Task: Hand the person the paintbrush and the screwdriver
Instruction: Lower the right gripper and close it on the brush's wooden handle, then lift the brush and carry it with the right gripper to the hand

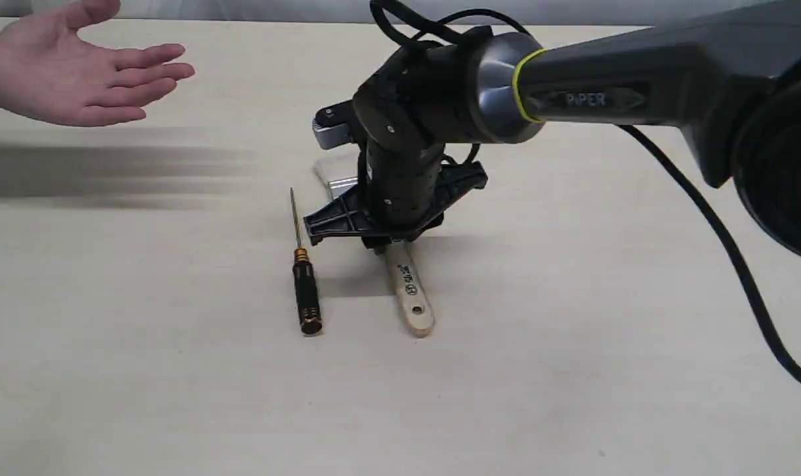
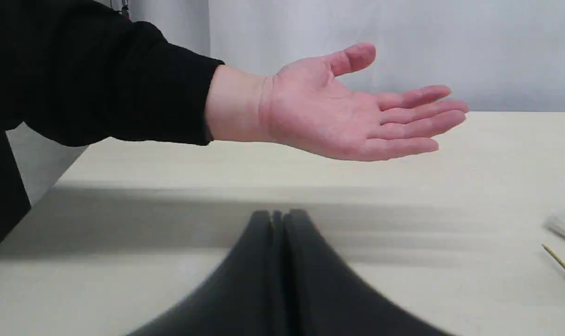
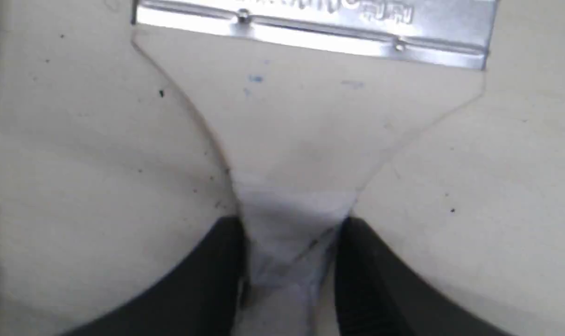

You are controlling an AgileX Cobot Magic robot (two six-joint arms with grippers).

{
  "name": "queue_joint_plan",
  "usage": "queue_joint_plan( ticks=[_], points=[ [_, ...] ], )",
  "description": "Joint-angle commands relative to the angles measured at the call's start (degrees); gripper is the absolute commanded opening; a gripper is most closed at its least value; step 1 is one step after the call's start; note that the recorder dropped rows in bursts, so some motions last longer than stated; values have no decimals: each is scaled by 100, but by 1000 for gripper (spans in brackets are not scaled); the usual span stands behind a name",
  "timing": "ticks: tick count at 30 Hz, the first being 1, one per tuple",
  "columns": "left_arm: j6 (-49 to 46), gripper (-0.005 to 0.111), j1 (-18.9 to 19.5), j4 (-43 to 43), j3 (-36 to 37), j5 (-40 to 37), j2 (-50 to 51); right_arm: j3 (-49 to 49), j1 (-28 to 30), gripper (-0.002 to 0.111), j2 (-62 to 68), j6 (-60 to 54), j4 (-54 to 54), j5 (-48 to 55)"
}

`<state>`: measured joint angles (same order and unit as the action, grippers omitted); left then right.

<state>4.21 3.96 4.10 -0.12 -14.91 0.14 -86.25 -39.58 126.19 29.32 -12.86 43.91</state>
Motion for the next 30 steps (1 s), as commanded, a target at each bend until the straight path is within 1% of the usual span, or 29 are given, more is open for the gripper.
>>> queue_joint_plan(
  ticks=[1,5,11,13,17,19,22,26,29,30],
  points=[
    [12,0,-32,-12,12,64,-14,35,41,4,5,-64,-175,-56],
    [12,0,-32,-12,12,64,-14,35,-1,4,-429,-306,-136,-94],
    [12,0,-32,-12,12,64,-14,35,-394,4,-1629,-793,-125,-143],
    [12,0,-32,-12,12,64,-14,35,-555,4,-2035,-917,-125,-284],
    [12,0,-32,-12,12,64,-14,-73,-875,4,-2647,-1036,-112,-990],
    [12,0,-32,-12,12,64,-14,-324,-985,4,-2674,-1185,-63,-1149],
    [12,0,-32,-12,12,64,-14,-864,-1055,4,-2387,-1620,322,-1127],
    [12,0,-32,-12,12,64,-14,-1638,-1055,4,-1683,-2345,1070,-1104],
    [12,0,-32,-29,12,49,-14,-2039,-1055,5,-1102,-2595,1244,-1105],
    [12,0,-32,-21,12,59,-14,-2185,-1055,8,-878,-2595,1244,-1082]
  ],
)
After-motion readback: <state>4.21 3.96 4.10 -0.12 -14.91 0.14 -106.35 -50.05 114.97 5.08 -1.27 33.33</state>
